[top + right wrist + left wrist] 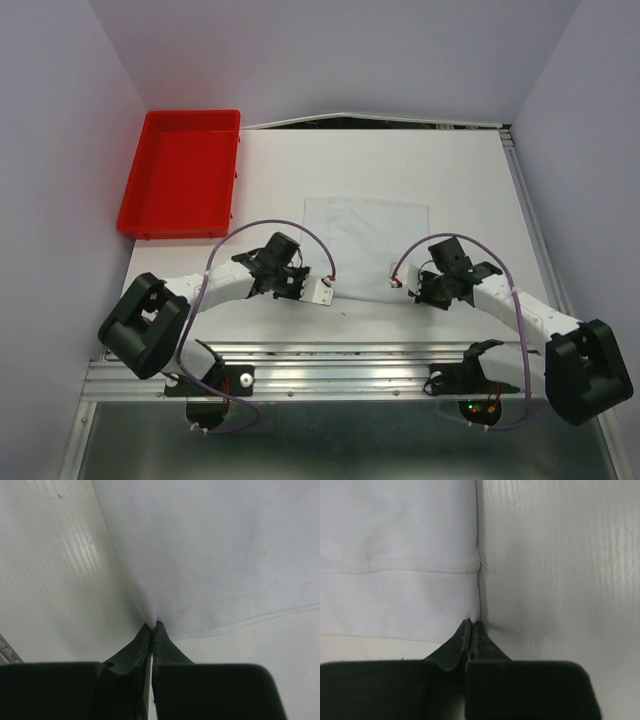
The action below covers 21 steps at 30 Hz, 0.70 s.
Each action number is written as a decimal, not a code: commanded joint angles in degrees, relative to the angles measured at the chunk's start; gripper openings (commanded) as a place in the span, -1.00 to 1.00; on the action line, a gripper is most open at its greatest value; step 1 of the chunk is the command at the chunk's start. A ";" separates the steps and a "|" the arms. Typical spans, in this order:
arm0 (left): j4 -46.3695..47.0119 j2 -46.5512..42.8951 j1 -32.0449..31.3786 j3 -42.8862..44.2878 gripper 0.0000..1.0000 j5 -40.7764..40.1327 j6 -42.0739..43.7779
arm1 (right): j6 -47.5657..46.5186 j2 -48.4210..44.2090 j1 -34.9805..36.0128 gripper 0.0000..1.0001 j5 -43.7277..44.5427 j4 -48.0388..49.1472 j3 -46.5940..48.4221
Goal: Fold and stack the skirts
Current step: Fold the skirt
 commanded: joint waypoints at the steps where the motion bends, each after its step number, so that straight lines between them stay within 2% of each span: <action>1: -5.45 -4.56 -0.26 -0.34 -1.00 0.08 -1.62 | -0.26 -2.47 0.48 -0.99 0.38 -2.79 2.19; 14: -23.12 -24.95 -0.17 2.73 -1.00 5.18 -9.00 | 3.61 -14.08 0.48 -0.99 -4.81 -23.17 12.47; 18: -25.06 -27.51 -0.17 5.71 -1.00 5.98 -11.64 | 7.29 -13.21 0.48 -0.99 -6.21 -24.16 18.34; 21: -24.36 -25.15 0.88 8.17 -1.00 4.39 -12.35 | 6.87 -7.33 0.48 -0.99 -5.08 -22.32 22.30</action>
